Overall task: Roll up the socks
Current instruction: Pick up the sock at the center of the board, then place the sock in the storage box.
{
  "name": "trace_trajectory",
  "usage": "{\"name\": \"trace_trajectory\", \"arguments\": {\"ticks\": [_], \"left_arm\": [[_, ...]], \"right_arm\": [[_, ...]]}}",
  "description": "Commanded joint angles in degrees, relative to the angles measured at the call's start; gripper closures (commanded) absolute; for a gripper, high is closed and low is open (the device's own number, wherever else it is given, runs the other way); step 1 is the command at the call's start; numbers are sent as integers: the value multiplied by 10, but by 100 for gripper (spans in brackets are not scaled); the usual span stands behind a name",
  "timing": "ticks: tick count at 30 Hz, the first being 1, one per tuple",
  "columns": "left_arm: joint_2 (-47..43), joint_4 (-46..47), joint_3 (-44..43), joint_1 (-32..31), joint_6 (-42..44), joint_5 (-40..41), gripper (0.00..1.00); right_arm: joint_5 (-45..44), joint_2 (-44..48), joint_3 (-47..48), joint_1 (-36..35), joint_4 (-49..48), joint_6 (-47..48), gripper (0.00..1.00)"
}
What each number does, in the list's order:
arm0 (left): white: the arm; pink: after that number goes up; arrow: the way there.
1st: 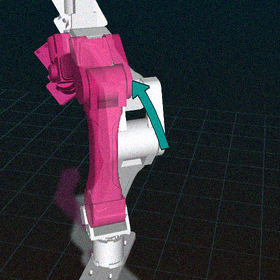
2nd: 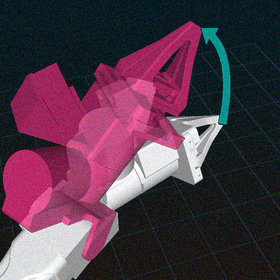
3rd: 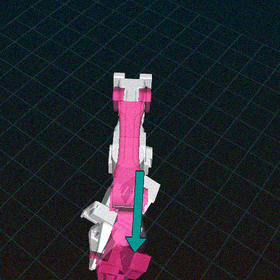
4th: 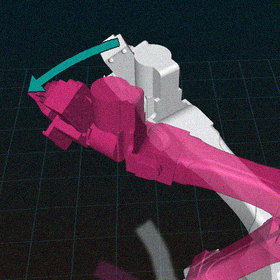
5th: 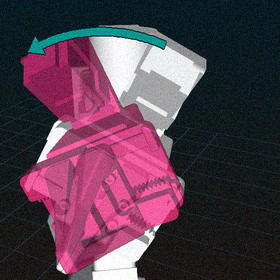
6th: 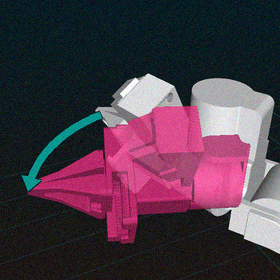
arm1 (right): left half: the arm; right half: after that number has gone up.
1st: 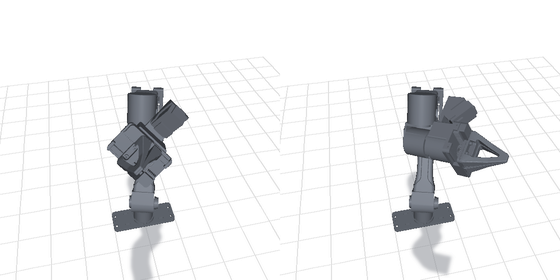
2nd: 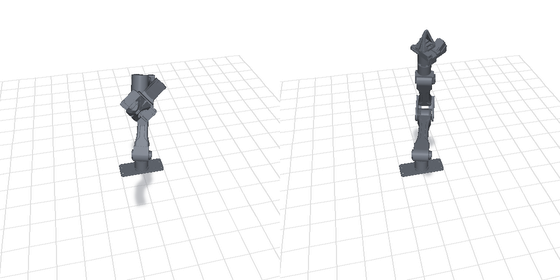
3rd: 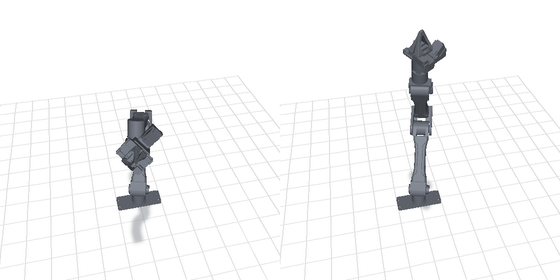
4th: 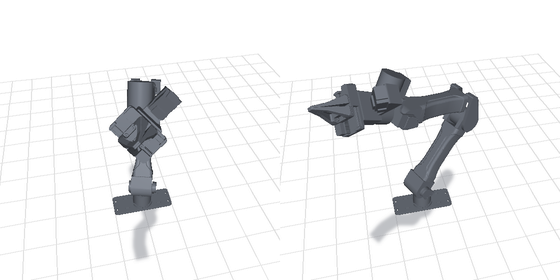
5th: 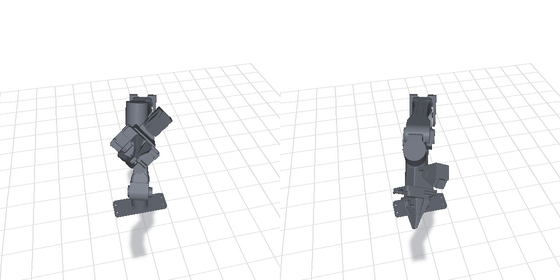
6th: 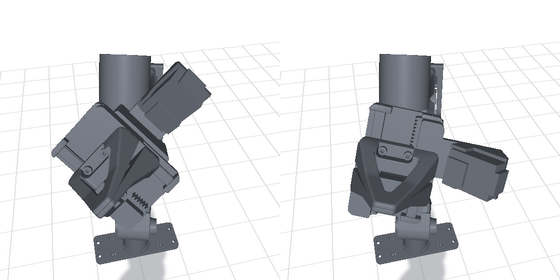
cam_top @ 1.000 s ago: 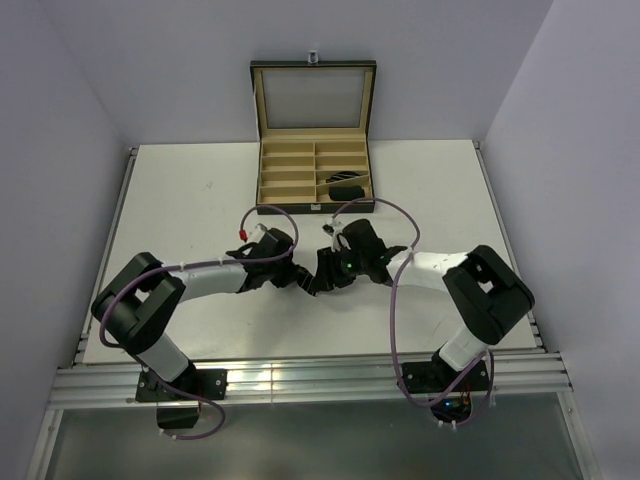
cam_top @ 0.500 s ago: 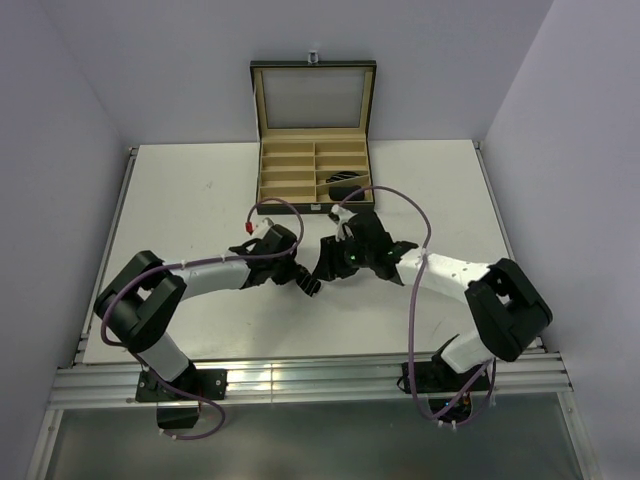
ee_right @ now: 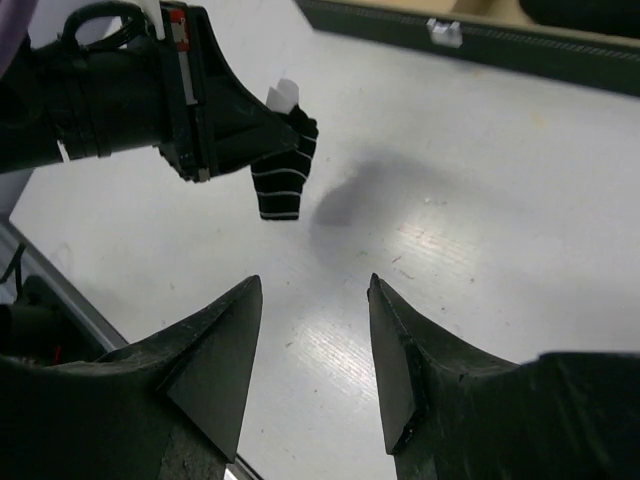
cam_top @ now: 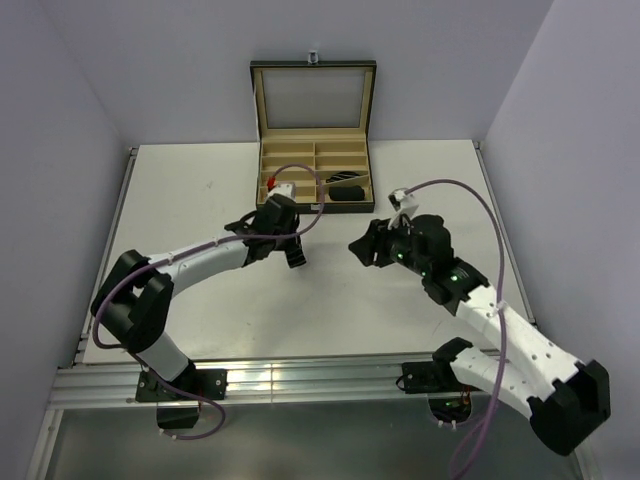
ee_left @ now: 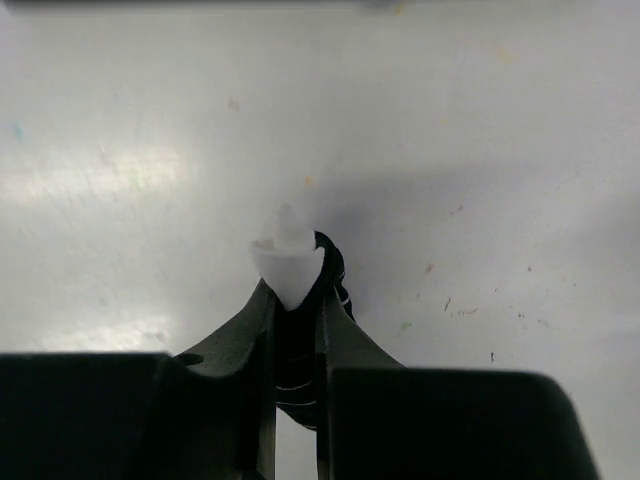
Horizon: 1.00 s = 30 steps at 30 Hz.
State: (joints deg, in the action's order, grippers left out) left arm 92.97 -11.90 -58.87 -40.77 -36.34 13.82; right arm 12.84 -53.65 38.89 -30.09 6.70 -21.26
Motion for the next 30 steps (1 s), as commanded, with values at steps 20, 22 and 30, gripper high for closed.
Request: {"name": "trace_trajectory", "arguments": {"ticks": [20, 22, 30], "left_arm": [[102, 87, -251, 147, 671, -279, 100], [108, 114, -245, 151, 696, -295, 100], [151, 114, -249, 184, 748, -361, 100]], "right_arm": [[-272, 261, -6, 26, 136, 47, 15], [-287, 267, -8, 25, 137, 44, 9], [-300, 265, -10, 25, 143, 39, 5]]}}
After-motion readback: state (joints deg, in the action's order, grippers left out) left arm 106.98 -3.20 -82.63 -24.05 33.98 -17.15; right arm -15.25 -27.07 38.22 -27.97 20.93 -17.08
